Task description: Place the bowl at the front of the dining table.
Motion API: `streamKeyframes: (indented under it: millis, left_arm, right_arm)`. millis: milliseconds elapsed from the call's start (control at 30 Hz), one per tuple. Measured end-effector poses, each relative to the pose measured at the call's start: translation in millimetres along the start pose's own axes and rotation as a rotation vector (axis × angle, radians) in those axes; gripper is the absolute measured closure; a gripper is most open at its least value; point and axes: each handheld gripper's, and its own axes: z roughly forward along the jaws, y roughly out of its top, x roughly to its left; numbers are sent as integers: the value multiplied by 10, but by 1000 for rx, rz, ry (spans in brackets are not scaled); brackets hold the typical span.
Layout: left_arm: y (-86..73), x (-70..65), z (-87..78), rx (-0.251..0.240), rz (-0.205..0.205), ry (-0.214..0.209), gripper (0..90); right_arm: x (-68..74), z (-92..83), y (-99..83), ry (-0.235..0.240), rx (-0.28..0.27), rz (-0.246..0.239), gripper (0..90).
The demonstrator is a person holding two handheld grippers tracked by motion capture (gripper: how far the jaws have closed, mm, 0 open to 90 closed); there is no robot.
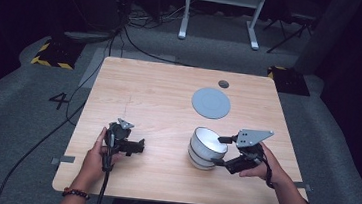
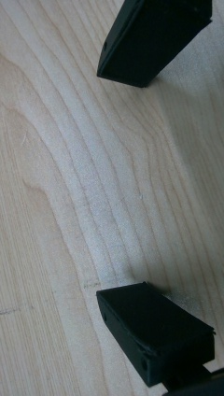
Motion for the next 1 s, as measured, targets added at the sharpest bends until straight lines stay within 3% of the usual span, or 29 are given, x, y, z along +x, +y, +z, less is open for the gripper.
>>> streamKeyframes:
  millis: [267, 533, 1000]
  left_arm:
    - [0, 1, 0, 0, 1, 1, 0]
    - [0, 2, -1, 1, 3, 2, 0]
    - [0, 0, 0, 0, 0, 0, 0]
  right_arm:
    - [9, 111, 86, 22, 17, -15, 258]
    - [-7, 196, 113, 64, 23, -4, 377]
    - [18, 240, 158, 197, 10, 0, 800]
